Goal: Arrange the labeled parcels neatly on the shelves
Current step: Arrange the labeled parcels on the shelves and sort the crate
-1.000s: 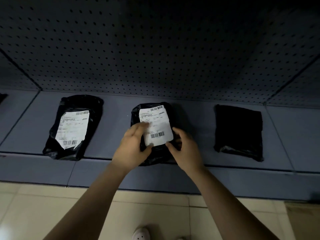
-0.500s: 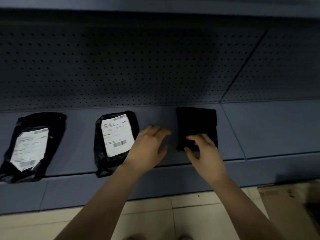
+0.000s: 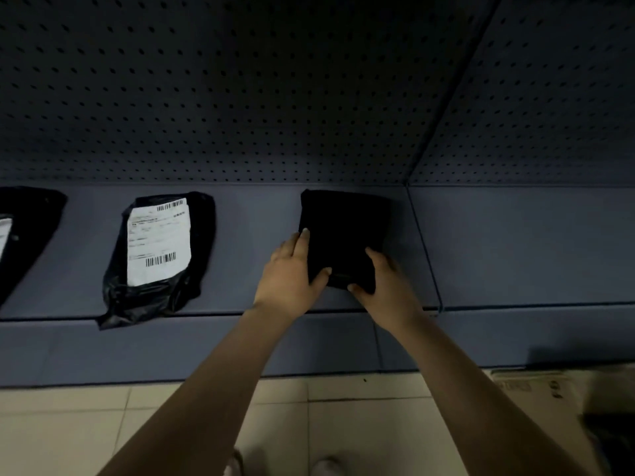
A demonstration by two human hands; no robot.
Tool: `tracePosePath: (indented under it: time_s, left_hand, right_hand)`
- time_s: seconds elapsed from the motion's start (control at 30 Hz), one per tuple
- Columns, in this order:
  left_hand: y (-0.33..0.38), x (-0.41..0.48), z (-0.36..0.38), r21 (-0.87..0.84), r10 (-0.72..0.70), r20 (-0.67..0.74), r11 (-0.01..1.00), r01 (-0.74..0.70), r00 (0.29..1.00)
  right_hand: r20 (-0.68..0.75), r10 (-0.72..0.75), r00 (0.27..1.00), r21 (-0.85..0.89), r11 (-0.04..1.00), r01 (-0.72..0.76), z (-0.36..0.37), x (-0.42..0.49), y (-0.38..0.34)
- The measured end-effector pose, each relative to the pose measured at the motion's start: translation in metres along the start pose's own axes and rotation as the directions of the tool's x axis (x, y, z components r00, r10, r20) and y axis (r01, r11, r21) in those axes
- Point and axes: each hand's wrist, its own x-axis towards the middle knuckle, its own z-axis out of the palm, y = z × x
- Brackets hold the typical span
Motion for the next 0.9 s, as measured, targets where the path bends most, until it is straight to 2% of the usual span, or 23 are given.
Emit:
tracePosePath:
  time_s: [0.1, 0.2, 0.27, 0.43, 0.63, 0.7, 0.77, 0.83, 0.9]
  left_hand:
    - [0.002, 0.005, 0.011, -0.104, -0.072, 0.094, 0.991, 0.081, 0.993]
    - [0.0, 0.007, 0.016, -0.119, -0.082, 0.082, 0.989, 0.092, 0.993]
    - [-0.002, 0.005, 0.017, -0.137, -0.075, 0.06, 0.987, 0.083, 0.995]
    - [0.0, -0.017, 0.025, -0.321, -0.111, 0.033, 0.94, 0.115, 0.993]
    - [-0.007, -0.018, 0.012, -0.382, -0.162, 0.111, 0.904, 0.192, 0.981]
    - [-0.01, -0.017, 0.001, -0.369, -0.141, 0.117, 0.913, 0.175, 0.983]
    - [-0.01, -0.019, -0.013, -0.389, -0.122, 0.04, 0.912, 0.128, 0.992]
    - [-0.006, -0.023, -0.029, -0.441, -0.044, -0.098, 0.898, -0.004, 0.994]
    - [-0.002, -0.027, -0.042, -0.451, 0.053, -0.157, 0.885, -0.119, 0.986]
  right_hand:
    - [0.02, 0.016, 1.0, 0.039, 0.999, -0.017, 0.01, 0.01, 0.009]
    - [0.011, -0.002, 1.0, 0.051, 0.999, 0.002, 0.017, 0.018, 0.016]
    - [0.01, -0.002, 1.0, 0.128, 0.992, 0.001, 0.019, 0.017, 0.021]
    - [-0.016, -0.006, 1.0, 0.234, 0.972, 0.009, 0.016, -0.002, 0.031]
    - [-0.076, -0.097, 0.992, 0.429, 0.895, 0.12, 0.0, -0.009, 0.01]
    - [-0.116, -0.163, 0.98, 0.435, 0.878, 0.198, -0.003, -0.007, -0.006]
    - [-0.164, -0.246, 0.955, 0.426, 0.856, 0.293, -0.003, -0.003, -0.023]
    - [-0.195, -0.33, 0.923, 0.403, 0.832, 0.383, 0.001, 0.002, -0.038]
    - [-0.199, -0.4, 0.895, 0.387, 0.807, 0.446, 0.01, 0.007, -0.052]
